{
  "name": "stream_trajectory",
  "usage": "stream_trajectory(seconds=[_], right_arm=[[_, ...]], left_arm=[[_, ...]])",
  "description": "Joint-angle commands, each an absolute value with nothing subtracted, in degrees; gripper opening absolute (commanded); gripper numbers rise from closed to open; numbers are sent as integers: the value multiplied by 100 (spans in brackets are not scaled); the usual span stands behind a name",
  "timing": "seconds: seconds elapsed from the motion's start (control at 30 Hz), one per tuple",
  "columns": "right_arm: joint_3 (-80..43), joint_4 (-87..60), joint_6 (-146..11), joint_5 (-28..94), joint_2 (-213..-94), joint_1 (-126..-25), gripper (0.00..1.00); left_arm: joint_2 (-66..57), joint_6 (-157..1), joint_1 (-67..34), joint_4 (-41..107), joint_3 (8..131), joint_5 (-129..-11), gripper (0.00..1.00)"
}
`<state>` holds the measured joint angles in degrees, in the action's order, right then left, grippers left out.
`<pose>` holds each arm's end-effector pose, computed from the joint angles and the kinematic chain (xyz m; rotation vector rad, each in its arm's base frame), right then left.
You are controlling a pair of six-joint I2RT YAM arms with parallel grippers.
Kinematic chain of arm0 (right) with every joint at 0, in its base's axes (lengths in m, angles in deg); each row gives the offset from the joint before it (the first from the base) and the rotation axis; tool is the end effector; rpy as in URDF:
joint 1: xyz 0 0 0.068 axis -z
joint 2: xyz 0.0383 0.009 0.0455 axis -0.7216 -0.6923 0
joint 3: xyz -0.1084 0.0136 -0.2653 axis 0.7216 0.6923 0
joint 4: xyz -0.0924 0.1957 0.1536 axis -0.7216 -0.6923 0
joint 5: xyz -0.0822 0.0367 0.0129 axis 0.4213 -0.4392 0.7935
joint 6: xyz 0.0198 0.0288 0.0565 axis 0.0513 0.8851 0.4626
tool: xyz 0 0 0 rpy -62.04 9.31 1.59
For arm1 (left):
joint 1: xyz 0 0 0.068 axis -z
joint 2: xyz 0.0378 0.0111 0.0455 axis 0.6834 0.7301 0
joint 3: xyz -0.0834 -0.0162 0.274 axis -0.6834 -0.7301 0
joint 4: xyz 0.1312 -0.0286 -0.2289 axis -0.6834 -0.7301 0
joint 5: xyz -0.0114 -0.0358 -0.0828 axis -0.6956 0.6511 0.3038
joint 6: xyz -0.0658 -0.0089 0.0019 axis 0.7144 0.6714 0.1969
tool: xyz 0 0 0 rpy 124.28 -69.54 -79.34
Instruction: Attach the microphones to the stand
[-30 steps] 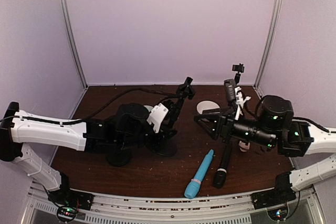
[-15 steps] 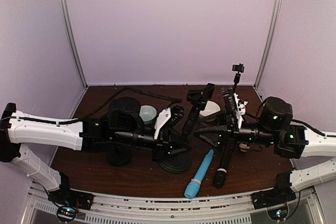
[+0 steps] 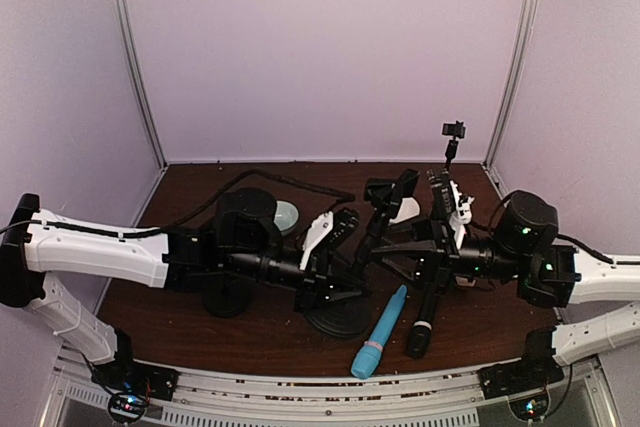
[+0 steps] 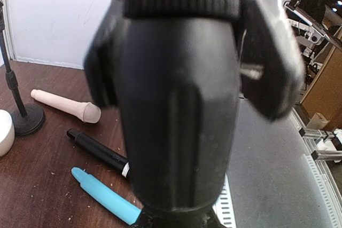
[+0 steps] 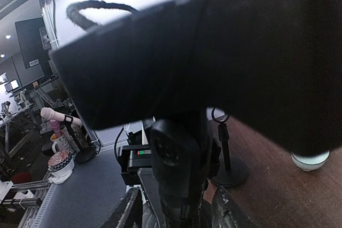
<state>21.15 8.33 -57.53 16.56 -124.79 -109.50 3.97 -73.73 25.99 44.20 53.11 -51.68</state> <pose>0.0834 0.2135 0.3327 -0.9911 1.3430 1.4012 0.1049 -0.3402 0.2977 1.2413 1.6358 -1.4050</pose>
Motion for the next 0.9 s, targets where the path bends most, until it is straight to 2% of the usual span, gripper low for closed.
stream_trajectory(seconds=[0.0,0.07,0.13,0.27,0.33,0.57,0.67,0.77,0.87], right_arm=[[2272,1120,-5662,1802,-12533,-11008,43],[2289,1161,-5654,1840,-12587,-11013,35],[2288,1208,-5662,1853,-12612,-11016,33],[2293,1288,-5702,1897,-12620,-11033,42],[2267,1308,-5735,1916,-12637,-11035,42],[2257,1518,-5695,1895,-12841,-11035,23],[2329,1648,-5668,1998,-12885,-11066,12],[2414,1565,-5796,2881,-12778,-11237,0],[2417,1211,-5926,4528,-12641,-11641,0]], left_arm=[[194,-7264,2589,5105,5458,-5063,0],[216,-7254,2597,5093,5466,-5158,0],[256,-7235,2598,5081,5494,-5206,0],[308,-7222,2624,5035,5561,-5192,0],[308,-7221,2628,5016,5579,-5188,0],[413,-7213,2632,4844,5653,-5195,0],[481,-7221,2633,4805,5692,-5257,0],[518,-7279,2632,4558,5752,-6001,0],[532,-7157,2720,4196,5765,-8074,0]])
